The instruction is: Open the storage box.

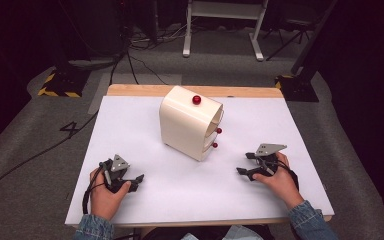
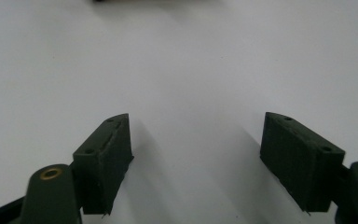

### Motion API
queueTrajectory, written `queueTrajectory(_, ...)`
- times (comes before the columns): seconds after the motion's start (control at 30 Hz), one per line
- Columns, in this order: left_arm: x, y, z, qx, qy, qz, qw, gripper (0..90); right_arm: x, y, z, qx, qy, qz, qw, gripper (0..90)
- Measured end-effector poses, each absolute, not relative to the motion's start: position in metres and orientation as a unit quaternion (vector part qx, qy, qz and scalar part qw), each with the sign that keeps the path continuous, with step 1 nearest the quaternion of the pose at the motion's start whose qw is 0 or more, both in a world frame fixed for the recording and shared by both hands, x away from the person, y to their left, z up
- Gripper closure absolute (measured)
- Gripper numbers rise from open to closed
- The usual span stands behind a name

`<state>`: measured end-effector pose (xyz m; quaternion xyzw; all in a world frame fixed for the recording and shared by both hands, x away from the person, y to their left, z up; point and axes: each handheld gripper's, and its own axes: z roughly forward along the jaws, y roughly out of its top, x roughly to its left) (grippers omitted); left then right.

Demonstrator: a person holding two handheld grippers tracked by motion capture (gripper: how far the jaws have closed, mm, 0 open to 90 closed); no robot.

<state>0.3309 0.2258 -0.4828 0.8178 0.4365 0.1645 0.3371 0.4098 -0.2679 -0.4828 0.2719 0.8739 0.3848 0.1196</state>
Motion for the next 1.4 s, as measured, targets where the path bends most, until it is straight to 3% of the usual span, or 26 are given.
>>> queueTrajectory(0.17, 0.331, 0.226, -0.483, 0.819, 0.436, 0.165, 0.336, 27.4, 0.41, -0.266, -0.481, 0.273, 0.876, 0.379, 0.12, 25.5)
queueTrajectory(0.27, 0.331, 0.226, -0.483, 0.818, 0.435, 0.167, 0.337, 27.4, 0.409, -0.267, -0.478, 0.267, 0.875, 0.387, 0.118, 36.7)
queueTrajectory(0.33, 0.33, 0.226, -0.483, 0.818, 0.434, 0.168, 0.336, 27.4, 0.407, -0.267, -0.468, 0.274, 0.858, 0.419, 0.112, 30.3)
queueTrajectory(0.87, 0.331, 0.226, -0.483, 0.818, 0.436, 0.165, 0.337, 27.4, 0.404, -0.274, -0.42, 0.25, 0.831, 0.477, 0.136, 39.9)
queueTrajectory(1.13, 0.33, 0.226, -0.483, 0.819, 0.434, 0.167, 0.337, 27.4, 0.415, -0.26, -0.418, 0.237, 0.813, 0.512, 0.144, 47.9)
queueTrajectory(1.4, 0.331, 0.226, -0.483, 0.817, 0.436, 0.166, 0.338, 27.3, 0.428, -0.247, -0.425, 0.229, 0.808, 0.528, 0.124, 54.3)
